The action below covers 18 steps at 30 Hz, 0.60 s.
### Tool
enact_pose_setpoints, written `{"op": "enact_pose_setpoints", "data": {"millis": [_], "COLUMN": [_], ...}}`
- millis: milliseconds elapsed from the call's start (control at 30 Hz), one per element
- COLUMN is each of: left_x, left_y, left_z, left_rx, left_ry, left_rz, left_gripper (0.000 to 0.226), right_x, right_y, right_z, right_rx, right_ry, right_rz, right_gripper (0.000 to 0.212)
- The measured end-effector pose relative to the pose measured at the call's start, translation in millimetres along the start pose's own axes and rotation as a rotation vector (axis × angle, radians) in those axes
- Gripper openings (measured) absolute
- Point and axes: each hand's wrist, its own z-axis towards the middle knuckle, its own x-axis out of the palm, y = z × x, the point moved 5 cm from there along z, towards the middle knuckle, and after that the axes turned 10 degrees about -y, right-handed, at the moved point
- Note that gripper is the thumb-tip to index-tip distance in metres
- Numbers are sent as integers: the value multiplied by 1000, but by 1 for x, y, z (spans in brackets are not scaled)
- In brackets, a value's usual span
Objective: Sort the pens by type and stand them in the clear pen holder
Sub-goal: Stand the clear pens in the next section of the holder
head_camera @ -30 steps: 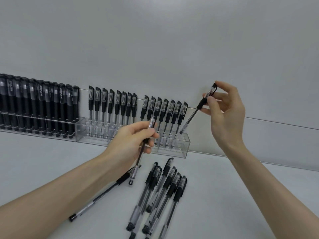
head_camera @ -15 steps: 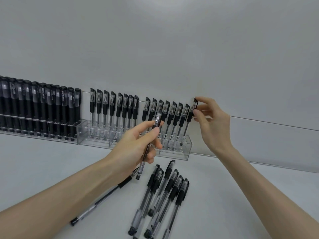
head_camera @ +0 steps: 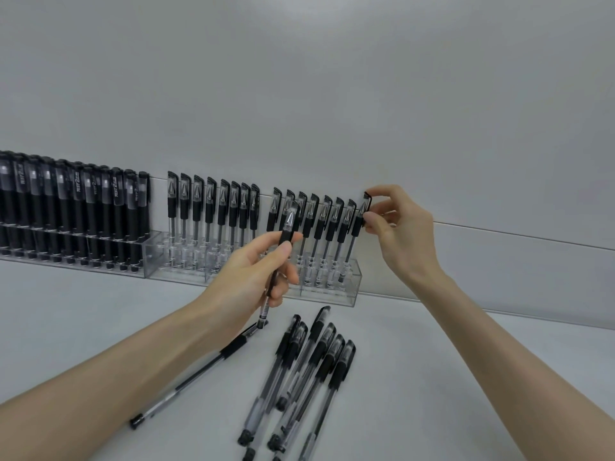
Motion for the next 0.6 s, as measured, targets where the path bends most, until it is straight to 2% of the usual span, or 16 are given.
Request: {"op": "enact_pose_setpoints", "data": {"millis": [600], "left_x": [4], "left_y": [1], "left_z": [-2], "left_rx": [5], "left_ry": [8], "left_rz": [-18], "left_gripper": [27], "right_x": [-1], "right_y": [0], "right_z": [3], "right_rx": [7], "right_ry": [42], "right_rz": [-32], "right_gripper": [29]}}
